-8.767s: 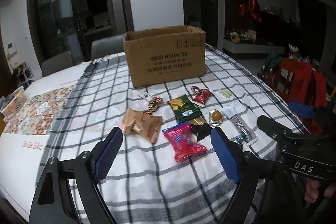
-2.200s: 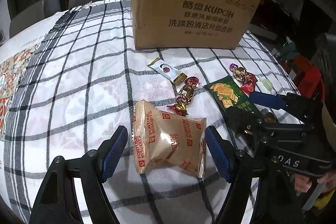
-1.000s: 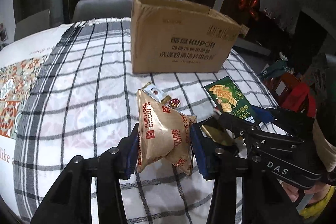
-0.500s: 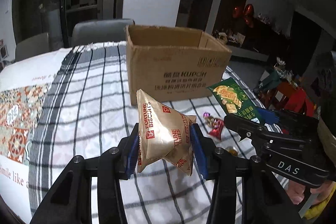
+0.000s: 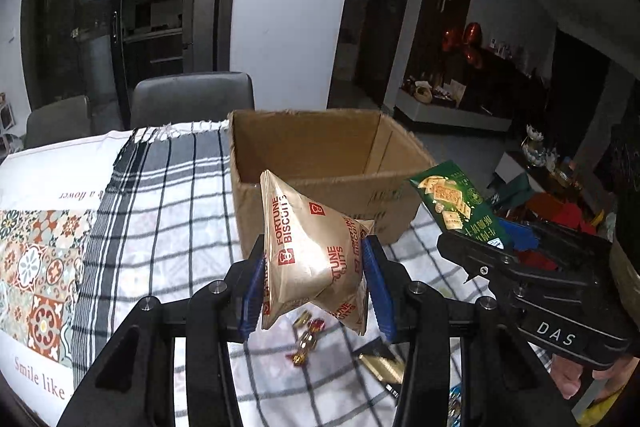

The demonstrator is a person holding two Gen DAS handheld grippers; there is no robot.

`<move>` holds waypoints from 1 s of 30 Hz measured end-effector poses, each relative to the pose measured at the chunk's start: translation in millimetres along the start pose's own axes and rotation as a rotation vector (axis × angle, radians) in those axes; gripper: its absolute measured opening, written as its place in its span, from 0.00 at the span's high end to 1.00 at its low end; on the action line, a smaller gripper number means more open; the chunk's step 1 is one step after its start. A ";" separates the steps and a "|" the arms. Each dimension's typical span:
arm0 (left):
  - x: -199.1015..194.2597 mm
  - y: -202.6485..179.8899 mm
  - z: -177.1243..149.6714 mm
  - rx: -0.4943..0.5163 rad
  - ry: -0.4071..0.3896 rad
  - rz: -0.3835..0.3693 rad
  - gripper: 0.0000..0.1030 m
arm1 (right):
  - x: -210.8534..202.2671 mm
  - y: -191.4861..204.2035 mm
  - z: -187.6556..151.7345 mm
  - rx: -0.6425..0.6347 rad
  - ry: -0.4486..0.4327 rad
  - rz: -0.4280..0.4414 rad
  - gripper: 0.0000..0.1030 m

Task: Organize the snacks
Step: 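Carry both packets over the box and open both tools to drop them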

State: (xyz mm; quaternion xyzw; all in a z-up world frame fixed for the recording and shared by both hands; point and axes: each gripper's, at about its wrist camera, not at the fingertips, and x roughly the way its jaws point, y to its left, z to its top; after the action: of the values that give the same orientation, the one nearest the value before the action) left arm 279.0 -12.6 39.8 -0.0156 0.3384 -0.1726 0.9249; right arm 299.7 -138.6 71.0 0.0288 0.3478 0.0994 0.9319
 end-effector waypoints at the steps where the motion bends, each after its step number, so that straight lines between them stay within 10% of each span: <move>1: 1.2 -1.3 5.9 0.002 0.000 0.001 0.56 | -1.4 -3.6 6.2 0.007 -0.003 0.000 0.56; 24: 85.2 5.6 103.0 0.067 0.006 0.032 0.55 | 73.2 -44.8 105.5 -0.002 -0.003 0.002 0.55; 30: 99.8 8.9 109.6 0.086 0.002 0.093 0.33 | 86.6 -54.3 108.1 0.034 -0.015 -0.021 0.39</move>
State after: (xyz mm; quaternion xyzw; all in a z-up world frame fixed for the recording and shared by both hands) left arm 421.9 -46.8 61.0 0.0402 0.3322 -0.1440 0.9313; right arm 443.3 -172.3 90.4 0.0419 0.3425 0.0834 0.9349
